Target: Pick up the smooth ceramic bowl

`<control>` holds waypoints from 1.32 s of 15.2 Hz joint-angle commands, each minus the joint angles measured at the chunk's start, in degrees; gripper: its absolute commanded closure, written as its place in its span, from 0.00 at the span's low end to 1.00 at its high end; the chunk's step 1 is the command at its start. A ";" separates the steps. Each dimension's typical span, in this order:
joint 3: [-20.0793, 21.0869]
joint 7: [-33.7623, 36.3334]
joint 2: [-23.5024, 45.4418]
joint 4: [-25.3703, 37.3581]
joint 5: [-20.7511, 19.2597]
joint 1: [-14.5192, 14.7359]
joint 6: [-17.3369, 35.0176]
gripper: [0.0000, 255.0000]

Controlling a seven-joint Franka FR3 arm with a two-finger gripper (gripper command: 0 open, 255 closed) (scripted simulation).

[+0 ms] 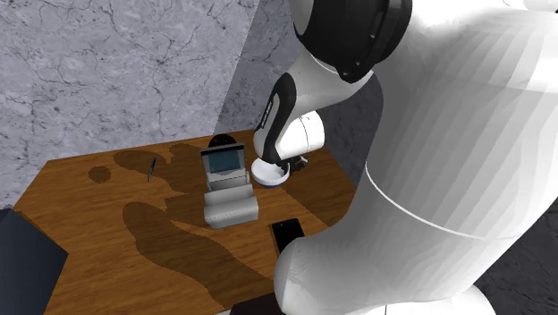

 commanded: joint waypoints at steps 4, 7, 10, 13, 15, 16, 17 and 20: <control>0.51 -1.08 -0.83 0.10 1.36 -0.29 -0.86 1.00; 1.66 -3.87 -3.50 0.09 5.10 -0.81 -3.13 1.00; 2.26 -6.31 -6.09 0.27 8.39 -0.92 -5.52 1.00; 2.44 -8.36 -8.57 0.60 11.15 -0.75 -8.01 1.00; 2.41 -9.52 -10.14 0.91 12.70 -0.57 -9.71 1.00; 2.37 -10.04 -10.90 1.09 13.40 -0.46 -10.56 1.00; 2.30 -10.52 -11.64 1.29 14.04 -0.35 -11.42 1.00; 2.19 -11.04 -12.48 1.53 14.73 -0.20 -12.42 1.00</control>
